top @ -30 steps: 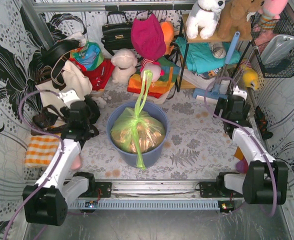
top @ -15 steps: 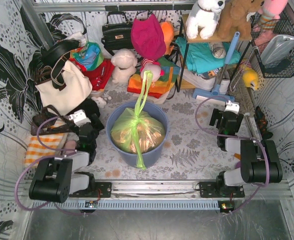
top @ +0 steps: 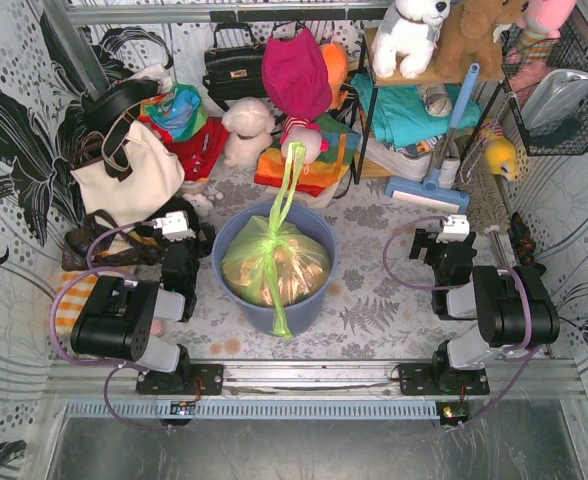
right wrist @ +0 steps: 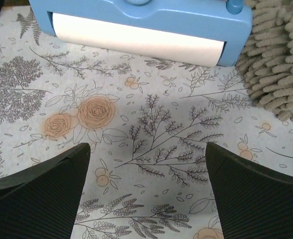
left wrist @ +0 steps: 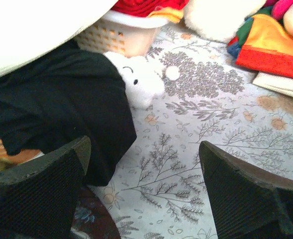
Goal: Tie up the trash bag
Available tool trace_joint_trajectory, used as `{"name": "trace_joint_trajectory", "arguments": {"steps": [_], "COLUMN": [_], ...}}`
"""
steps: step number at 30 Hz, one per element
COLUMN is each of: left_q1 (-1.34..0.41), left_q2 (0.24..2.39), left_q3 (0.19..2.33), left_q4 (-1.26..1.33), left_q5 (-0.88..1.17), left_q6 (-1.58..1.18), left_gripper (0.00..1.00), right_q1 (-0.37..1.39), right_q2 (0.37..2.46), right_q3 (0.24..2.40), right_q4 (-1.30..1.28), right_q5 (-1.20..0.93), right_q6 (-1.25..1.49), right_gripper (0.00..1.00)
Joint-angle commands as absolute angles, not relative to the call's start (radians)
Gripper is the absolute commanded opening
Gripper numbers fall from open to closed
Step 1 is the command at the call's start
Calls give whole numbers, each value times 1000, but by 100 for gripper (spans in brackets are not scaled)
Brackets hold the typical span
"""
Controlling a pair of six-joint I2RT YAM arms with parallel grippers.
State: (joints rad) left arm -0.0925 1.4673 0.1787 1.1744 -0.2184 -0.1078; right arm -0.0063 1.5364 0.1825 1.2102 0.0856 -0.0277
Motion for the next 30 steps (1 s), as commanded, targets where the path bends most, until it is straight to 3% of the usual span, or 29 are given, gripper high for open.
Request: {"name": "trace_joint_trajectory", "arguments": {"steps": [1, 30], "left_q1": [-88, -87], "left_q2": [1468, 1470], "left_q3": [205, 205], "left_q4": [1226, 1227], "left_q5": [-185, -192], "left_q6": [-77, -80], "left_gripper": [98, 98], "right_q1": [-9, -8], "right_q2": [1536, 1534], "right_q3": [193, 194], "right_q4": [1306, 1299], "right_q5": [104, 102], "right_q6": [-25, -25], "right_gripper": [97, 97]}}
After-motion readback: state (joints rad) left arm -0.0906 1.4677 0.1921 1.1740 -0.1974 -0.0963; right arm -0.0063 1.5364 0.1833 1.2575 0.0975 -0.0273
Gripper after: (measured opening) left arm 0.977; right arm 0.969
